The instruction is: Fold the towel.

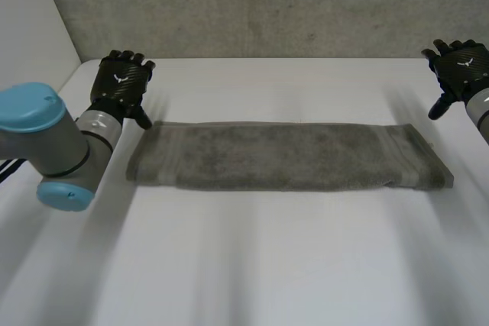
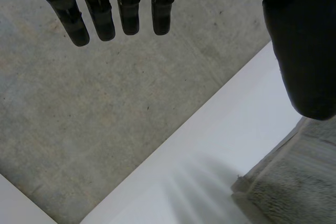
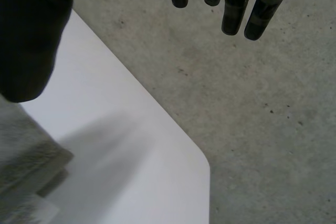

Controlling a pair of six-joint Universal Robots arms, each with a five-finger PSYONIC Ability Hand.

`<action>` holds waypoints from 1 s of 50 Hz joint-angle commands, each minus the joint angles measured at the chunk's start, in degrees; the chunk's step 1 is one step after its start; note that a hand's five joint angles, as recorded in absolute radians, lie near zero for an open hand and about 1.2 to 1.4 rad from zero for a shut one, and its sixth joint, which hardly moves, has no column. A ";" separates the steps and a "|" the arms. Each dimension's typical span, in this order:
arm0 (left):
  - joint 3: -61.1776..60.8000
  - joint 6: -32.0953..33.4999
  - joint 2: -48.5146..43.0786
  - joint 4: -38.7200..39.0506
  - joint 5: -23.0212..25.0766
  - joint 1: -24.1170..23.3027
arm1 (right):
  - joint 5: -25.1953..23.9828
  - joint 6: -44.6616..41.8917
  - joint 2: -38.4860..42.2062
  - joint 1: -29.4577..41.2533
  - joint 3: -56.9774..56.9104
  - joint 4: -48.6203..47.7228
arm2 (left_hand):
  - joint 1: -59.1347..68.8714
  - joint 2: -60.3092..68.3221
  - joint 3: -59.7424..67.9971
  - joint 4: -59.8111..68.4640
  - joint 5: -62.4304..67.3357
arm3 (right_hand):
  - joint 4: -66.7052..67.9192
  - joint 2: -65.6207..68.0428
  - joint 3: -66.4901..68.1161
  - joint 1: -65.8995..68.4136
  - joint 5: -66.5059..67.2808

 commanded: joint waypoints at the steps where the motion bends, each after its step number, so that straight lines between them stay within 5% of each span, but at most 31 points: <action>1: -9.76 0.04 8.01 -3.06 0.93 -0.27 | -4.65 0.97 -7.35 -0.66 10.45 5.93 | -5.48 -3.51 -2.20 -2.69 -2.60 | 1.74 -4.33 1.03 -5.24 -3.56; 9: -14.60 -0.23 9.69 -12.81 1.37 -0.19 | -7.65 0.00 -7.62 -1.80 16.08 15.79 | -5.14 -3.17 -2.20 -2.69 -2.27 | 1.74 -0.64 1.03 -1.55 -3.56; 17: -17.68 -0.23 9.69 -13.71 1.46 -0.10 | -9.58 -1.32 -7.27 -4.18 20.84 11.93 | -3.80 -1.82 -2.20 -2.69 -0.92 | 1.74 5.10 1.03 4.19 -3.47; 25: -18.30 -0.23 9.25 -13.53 1.37 -0.19 | -8.97 -2.11 -4.02 -4.53 20.93 7.19 | -4.13 -2.16 -2.20 -2.69 -1.25 | 1.74 24.61 1.03 23.70 16.04; 35: -18.74 -0.32 9.77 -13.44 1.28 -0.19 | -7.47 -5.88 -3.76 -8.82 19.17 7.18 | -4.64 -2.66 -2.20 -2.69 -1.76 | 1.74 74.98 1.03 74.07 66.41; 50: -18.92 -0.40 11.88 -13.44 1.10 0.16 | -8.88 -13.62 -7.18 -20.26 16.62 7.80 | -5.48 -3.50 -2.20 -2.69 -2.60 | 1.74 75.01 1.03 74.10 66.44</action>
